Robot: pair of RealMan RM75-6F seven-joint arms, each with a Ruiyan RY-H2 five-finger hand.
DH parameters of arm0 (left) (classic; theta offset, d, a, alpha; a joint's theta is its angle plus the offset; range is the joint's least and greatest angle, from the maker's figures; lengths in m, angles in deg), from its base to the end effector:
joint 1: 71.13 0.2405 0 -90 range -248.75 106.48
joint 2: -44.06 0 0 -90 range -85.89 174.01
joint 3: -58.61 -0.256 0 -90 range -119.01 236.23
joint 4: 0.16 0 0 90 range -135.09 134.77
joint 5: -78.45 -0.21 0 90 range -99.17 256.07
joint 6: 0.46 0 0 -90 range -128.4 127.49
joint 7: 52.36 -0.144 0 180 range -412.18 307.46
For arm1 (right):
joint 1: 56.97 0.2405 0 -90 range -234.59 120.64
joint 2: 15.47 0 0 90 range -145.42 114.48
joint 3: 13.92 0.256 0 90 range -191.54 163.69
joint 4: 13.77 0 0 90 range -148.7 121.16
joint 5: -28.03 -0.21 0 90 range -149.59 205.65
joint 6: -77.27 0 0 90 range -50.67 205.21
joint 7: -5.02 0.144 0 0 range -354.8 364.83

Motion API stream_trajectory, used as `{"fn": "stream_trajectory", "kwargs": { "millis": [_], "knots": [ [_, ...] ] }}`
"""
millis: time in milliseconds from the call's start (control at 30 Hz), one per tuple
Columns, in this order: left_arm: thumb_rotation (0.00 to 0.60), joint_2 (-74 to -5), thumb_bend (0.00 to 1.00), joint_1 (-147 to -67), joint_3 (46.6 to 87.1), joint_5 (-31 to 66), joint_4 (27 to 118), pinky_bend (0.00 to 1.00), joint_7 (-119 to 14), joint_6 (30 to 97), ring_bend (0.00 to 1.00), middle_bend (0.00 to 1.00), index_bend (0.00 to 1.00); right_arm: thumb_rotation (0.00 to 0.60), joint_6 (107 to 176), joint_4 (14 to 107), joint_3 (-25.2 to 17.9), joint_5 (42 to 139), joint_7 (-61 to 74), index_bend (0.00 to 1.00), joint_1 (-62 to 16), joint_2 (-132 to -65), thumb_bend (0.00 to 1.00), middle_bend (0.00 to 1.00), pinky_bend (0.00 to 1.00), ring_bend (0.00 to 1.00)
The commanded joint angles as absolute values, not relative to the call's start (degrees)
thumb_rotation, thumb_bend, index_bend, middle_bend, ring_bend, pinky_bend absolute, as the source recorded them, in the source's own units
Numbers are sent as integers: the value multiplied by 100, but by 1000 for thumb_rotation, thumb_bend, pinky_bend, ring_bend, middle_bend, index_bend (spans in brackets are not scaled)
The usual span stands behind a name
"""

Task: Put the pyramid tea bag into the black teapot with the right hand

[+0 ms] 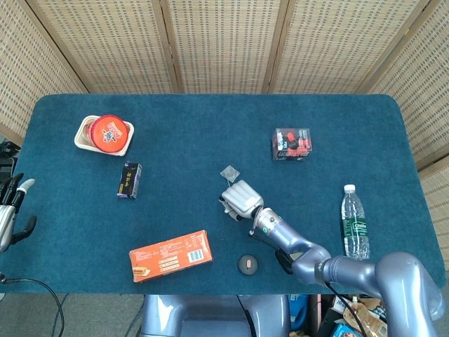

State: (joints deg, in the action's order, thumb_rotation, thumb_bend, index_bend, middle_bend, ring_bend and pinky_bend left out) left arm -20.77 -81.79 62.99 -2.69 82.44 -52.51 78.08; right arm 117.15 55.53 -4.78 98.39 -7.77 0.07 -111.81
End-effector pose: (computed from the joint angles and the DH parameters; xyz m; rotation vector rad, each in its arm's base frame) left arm -0.3382 0.2233 0.1703 -1.4283 -0.8159 -0.7755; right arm -0.0885 -0.3787 -0.0732 2.2151 -0.7640 0.8548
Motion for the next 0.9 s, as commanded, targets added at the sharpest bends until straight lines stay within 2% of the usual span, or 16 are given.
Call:
{"fn": "stream_trajectory", "kwargs": {
  "millis": [33,433,667,900],
  "knots": [
    [600,-2076,441,-8180,6301,-275,8258,0,-5254,7816,0,0,90,600,11930,5978,-394,9888,-761,669,-95,-10812,803,878,1000,926],
    [600,-2035,441,-8181,6311,-316,8376,0,-5313,7873,0,0,90,600,12414,7264,-252,10056,-507,676,-424,-9686,802,879,1000,926],
    [600,-2017,442,-8189,6302,-326,8459,0,-5368,7864,0,0,90,600,12467,7977,-248,10517,369,683,-602,-8951,803,880,1000,926],
    [600,-1971,442,-8193,6305,-355,8526,0,-5413,7890,0,0,90,600,12608,8254,-332,11057,1263,692,-764,-8471,803,881,1000,928]
  ]
}}
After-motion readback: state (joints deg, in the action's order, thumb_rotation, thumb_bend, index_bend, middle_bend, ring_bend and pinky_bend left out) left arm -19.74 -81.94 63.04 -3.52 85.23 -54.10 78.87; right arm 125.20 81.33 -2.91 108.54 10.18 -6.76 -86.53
